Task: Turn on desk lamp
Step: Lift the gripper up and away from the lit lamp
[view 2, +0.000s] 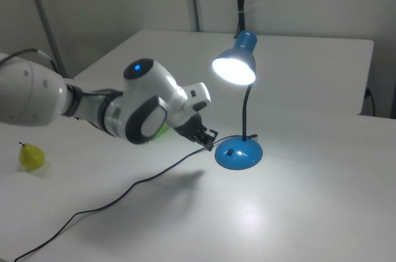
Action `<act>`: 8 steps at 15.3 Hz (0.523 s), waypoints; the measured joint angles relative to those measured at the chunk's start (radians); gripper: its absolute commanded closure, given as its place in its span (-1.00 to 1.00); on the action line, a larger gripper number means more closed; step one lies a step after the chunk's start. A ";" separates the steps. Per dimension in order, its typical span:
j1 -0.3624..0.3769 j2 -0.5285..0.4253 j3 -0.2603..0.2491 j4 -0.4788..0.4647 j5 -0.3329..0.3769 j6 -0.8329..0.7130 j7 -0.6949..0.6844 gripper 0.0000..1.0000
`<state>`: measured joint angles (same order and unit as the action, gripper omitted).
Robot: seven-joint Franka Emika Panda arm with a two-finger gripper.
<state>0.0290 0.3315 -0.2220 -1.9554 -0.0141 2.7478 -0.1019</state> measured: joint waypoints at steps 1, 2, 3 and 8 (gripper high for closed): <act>0.005 -0.035 0.000 0.000 0.000 -0.093 0.001 -0.27; 0.010 -0.071 0.000 0.001 0.000 -0.187 0.001 -0.68; 0.013 -0.108 0.000 0.002 0.001 -0.280 0.001 -1.00; 0.045 -0.253 0.001 0.019 0.003 -0.615 0.044 -1.00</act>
<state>0.0739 0.0784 -0.2211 -1.9361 -0.0108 2.1329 -0.0584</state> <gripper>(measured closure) 0.251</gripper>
